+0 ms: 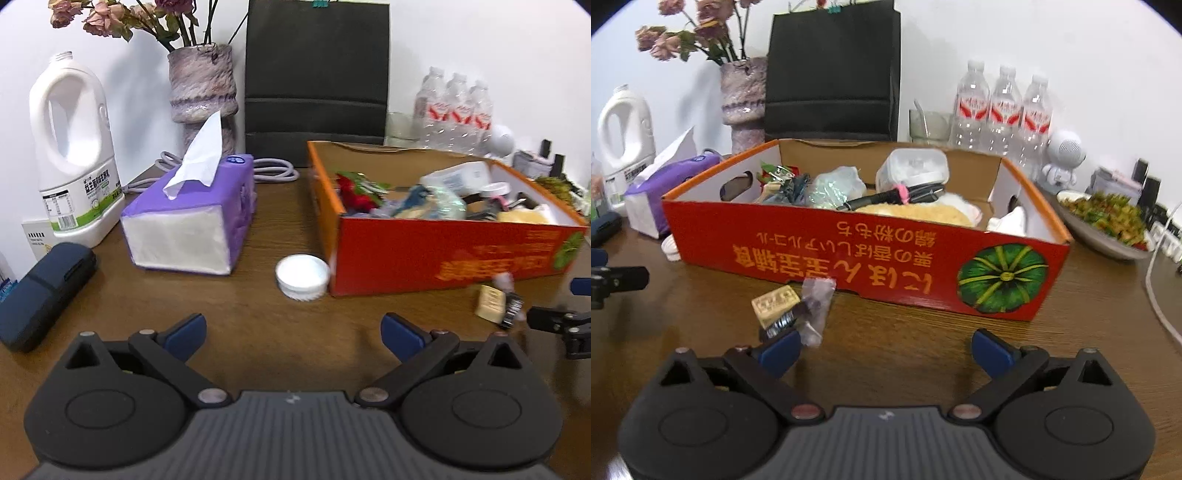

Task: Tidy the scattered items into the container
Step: 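Withdraw both tools from the box toward the white bottle cap, then grasp the white bottle cap with left tool while right tool grasps the small clear packet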

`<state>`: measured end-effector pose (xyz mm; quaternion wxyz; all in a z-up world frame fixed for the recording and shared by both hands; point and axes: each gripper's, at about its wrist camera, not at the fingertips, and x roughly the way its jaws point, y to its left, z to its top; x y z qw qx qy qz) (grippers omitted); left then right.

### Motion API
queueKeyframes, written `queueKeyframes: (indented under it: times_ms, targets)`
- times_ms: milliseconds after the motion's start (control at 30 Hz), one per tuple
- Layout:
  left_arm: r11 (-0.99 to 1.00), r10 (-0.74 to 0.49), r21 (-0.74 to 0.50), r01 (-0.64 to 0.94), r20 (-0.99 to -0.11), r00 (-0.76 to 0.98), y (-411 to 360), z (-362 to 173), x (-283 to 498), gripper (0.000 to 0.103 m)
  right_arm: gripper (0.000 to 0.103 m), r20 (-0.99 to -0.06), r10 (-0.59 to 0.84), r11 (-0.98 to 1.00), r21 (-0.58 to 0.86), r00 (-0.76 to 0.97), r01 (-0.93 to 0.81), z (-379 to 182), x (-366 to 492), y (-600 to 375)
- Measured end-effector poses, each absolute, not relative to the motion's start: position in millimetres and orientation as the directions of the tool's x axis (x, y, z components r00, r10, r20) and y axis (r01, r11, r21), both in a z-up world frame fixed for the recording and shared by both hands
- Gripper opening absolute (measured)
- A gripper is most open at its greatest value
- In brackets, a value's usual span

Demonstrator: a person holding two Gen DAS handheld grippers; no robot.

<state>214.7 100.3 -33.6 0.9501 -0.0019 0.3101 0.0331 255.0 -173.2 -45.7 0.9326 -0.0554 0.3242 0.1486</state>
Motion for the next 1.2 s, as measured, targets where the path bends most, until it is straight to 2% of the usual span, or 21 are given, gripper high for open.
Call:
queueKeyframes:
  times_ms: [167, 300, 367, 433, 667, 733, 800, 867, 1000, 1200]
  targets:
    - [0.998, 0.055, 0.0, -0.068, -0.597, 0.8, 109.3, -37.4, 240.3, 0.099, 0.098, -0.617, 0.251, 0.946, -0.008, 0.746, -0.324, -47.1, 264.2, -158.6]
    - [0.998, 0.045, -0.002, -0.057, -0.602, 0.798, 112.0, -40.0, 256.7, 0.086, 0.093, -0.607, 0.252, 0.944, -0.018, 0.754, -0.33, -46.1, 265.7, -150.7]
    - [0.999, 0.031, -0.015, -0.05, -0.6, 0.799, 114.1, -41.4, 261.4, 0.079, 0.082, -0.604, 0.257, 0.945, -0.007, 0.755, -0.327, -45.1, 266.4, -150.2]
    - [0.999, 0.017, -0.026, -0.042, -0.6, 0.8, 115.9, -43.3, 264.8, 0.079, 0.069, -0.599, 0.266, 0.946, 0.014, 0.755, -0.322, -43.5, 267.3, -151.6]
    - [0.999, -0.039, -0.04, 0.018, -0.614, 0.788, 123.5, -46.7, 275.4, 0.076, 0.063, -0.611, 0.274, 0.94, 0.006, 0.743, -0.342, -45.3, 266.0, -146.0]
    - [0.999, -0.054, -0.033, 0.042, -0.615, 0.787, 124.0, -46.8, 277.0, 0.068, 0.053, -0.61, 0.283, 0.937, 0.009, 0.74, -0.35, -44.8, 266.3, -143.7]
    - [0.998, -0.066, -0.032, 0.059, -0.609, 0.79, 123.9, -46.3, 275.9, 0.048, 0.043, -0.607, 0.296, 0.932, 0.014, 0.737, -0.363, -44.3, 265.7, -141.5]
    - [0.997, -0.081, -0.039, 0.072, -0.605, 0.792, 124.7, -46.3, 273.3, 0.042, 0.033, -0.604, 0.31, 0.925, 0.013, 0.734, -0.38, -43.8, 264.2, -138.9]
    - [0.996, -0.093, -0.047, 0.081, -0.601, 0.794, 124.9, -46.0, 267.0, 0.041, 0.017, -0.603, 0.327, 0.915, 0.01, 0.728, -0.404, -43.3, 260.2, -137.3]
    - [0.996, -0.084, -0.041, 0.074, -0.582, 0.809, 122.2, -43.9, 255.7, 0.041, 0.014, -0.598, 0.332, 0.918, 0.025, 0.73, -0.397, -42.4, 253.9, -146.2]
